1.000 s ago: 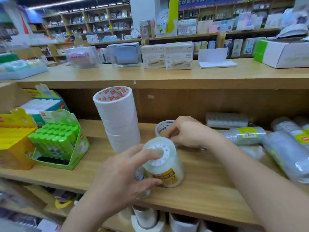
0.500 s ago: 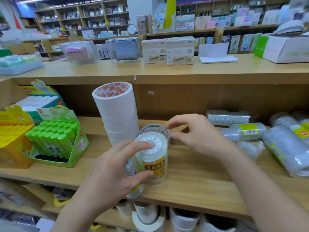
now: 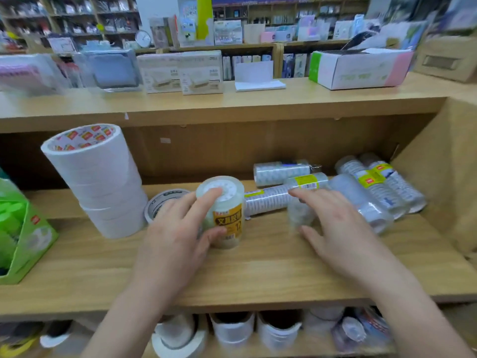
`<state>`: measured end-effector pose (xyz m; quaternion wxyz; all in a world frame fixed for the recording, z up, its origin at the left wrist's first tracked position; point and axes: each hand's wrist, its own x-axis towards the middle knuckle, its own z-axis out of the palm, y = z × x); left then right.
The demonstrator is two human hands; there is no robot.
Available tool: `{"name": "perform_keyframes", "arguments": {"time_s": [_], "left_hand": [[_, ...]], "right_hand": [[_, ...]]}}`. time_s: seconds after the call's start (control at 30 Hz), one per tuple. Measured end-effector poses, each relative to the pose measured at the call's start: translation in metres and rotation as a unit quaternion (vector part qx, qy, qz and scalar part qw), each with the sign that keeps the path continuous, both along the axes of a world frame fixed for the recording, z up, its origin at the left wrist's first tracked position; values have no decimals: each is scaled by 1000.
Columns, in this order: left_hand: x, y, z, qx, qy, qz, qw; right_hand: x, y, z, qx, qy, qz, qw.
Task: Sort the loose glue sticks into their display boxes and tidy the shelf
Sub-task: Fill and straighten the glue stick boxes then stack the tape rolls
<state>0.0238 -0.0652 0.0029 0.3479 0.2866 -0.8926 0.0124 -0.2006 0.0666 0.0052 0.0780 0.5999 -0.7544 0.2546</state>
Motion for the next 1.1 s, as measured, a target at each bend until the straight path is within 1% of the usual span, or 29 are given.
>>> {"name": "perform_keyframes", "arguments": {"time_s": [0.03, 0.1, 0.17, 0.23, 0.3, 0.33, 0.37, 0.43, 0.5, 0.53, 0.6, 0.67, 0.73, 0.8, 0.87, 0.9, 0.93, 0.97, 1.0, 1.03, 1.07, 1.1], "left_hand": [[-4, -2, -3, -10, 5, 7, 1000], [-12, -5, -6, -31, 10, 39, 999], [-16, -6, -5, -55, 4, 75, 996], [-18, -1, 0, -66, -19, 121, 990], [-21, 11, 6, -82, -16, 144, 986], [-25, 20, 11, -104, 4, 127, 987], [-31, 30, 15, -126, 28, 87, 988], [-50, 53, 19, -127, 49, -18, 991], [-76, 66, 14, -98, 1, -91, 991], [-90, 68, 9, -89, -36, -107, 990], [-112, 66, 1, -76, -107, -113, 985], [-124, 60, -5, -68, -155, -97, 981], [-124, 52, -8, -59, -166, -82, 981], [-119, 44, -12, -42, -156, -67, 985], [-112, 38, -16, -48, -143, -44, 988], [-110, 37, -16, -63, -133, -34, 989], [-108, 38, -15, -86, -114, -26, 989], [-107, 40, -13, -111, -88, -24, 990], [-107, 44, -10, -130, -55, -33, 989], [-108, 49, -5, -135, -16, -57, 989], [-110, 56, 0, -111, 25, -89, 990], [-113, 64, 5, -46, 59, -123, 990]], "right_hand": [[-2, 0, -3, -26, -10, 12, 1000], [0, 1, -5, -71, -63, 33, 995], [3, 4, -6, -89, -115, 58, 988], [2, 9, -3, -111, -135, 75, 982], [-6, 18, 3, -156, -104, 44, 981], [-14, 24, 7, -178, -68, 6, 982], [-22, 29, 11, -186, -30, -42, 981], [-38, 38, 13, -153, 24, -153, 976], [-44, 38, 7, -86, 39, -218, 971], [-44, 36, 1, -60, 37, -224, 972], [-40, 33, -9, -49, 39, -216, 974], [-37, 34, -12, -65, 37, -210, 975], [-33, 42, -13, -76, 25, -204, 976], [-27, 52, -8, -40, 0, -222, 974], [-22, 62, 1, 48, -42, -249, 966], [-23, 66, 4, 64, -61, -252, 964], [-24, 70, 7, 59, -93, -243, 964], [-26, 72, 10, 37, -152, -222, 963], [-28, 72, 10, 0, -232, -187, 954], [-29, 73, 8, -44, -321, -143, 935], [-28, 72, 6, -88, -412, -91, 902], [-27, 70, 3, -130, -485, -38, 864]]}}
